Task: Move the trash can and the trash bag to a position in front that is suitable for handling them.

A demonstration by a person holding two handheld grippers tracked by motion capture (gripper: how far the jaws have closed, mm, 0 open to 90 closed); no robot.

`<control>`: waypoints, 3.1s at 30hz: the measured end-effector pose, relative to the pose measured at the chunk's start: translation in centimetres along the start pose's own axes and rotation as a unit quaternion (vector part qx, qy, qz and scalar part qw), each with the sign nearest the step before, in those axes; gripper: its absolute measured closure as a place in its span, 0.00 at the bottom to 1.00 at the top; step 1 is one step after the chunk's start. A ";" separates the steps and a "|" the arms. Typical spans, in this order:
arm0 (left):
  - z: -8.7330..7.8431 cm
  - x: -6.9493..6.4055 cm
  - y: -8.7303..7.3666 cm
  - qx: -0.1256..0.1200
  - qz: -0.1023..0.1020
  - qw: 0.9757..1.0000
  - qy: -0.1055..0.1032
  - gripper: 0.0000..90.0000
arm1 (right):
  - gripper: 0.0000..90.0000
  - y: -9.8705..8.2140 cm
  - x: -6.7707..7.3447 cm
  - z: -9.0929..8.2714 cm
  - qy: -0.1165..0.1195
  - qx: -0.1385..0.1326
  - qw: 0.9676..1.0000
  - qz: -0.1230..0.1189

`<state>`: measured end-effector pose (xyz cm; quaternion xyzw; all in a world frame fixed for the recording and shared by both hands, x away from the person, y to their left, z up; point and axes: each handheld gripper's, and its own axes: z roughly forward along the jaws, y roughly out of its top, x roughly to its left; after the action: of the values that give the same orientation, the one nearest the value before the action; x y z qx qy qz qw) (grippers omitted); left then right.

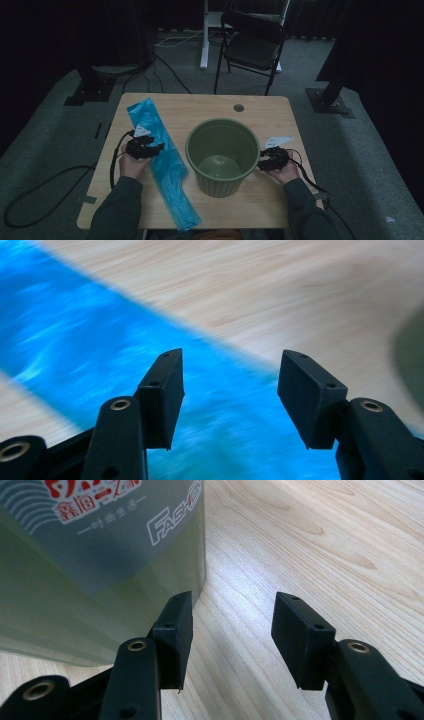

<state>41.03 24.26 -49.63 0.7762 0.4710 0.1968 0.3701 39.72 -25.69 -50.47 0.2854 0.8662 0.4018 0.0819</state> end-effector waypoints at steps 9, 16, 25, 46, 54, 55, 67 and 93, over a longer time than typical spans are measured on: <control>1.1 2.8 -1.5 0.034 -0.044 0.997 0.051 0.48 | 0.56 -0.1 -0.2 0.1 0.001 0.004 1.000 0.004; 2.3 3.2 -2.2 0.057 -0.051 0.995 0.066 0.49 | 0.55 -0.2 -0.2 0.0 0.003 0.002 1.000 0.005; 3.5 2.4 -2.0 0.051 -0.044 0.994 0.083 0.64 | 0.56 -0.3 -0.4 0.0 0.008 0.000 1.000 0.013; 4.9 -0.1 -0.8 0.058 0.026 0.998 -0.028 0.95 | 0.56 -0.4 -0.3 0.4 0.011 0.010 1.000 0.012; 4.6 0.2 -0.9 0.069 0.045 0.994 -0.066 0.99 | 0.56 -0.5 -0.4 0.5 0.011 0.012 1.000 0.014; 4.6 0.3 -0.9 0.069 0.045 0.994 -0.069 0.99 | 0.56 -0.5 -0.4 0.5 0.011 0.012 1.000 0.014; 4.5 -0.9 -0.8 0.078 0.069 0.991 -0.084 0.98 | 0.57 -0.5 -0.4 0.4 0.009 0.011 1.000 0.015; 4.0 -0.6 -0.3 0.046 -0.007 0.998 -0.039 0.55 | 0.57 -0.4 -0.5 0.5 0.008 0.011 1.000 0.016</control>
<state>43.20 22.30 -52.40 0.7960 0.4705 0.1414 0.3537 40.18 -25.87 -51.11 0.2973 0.8665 0.3956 0.0654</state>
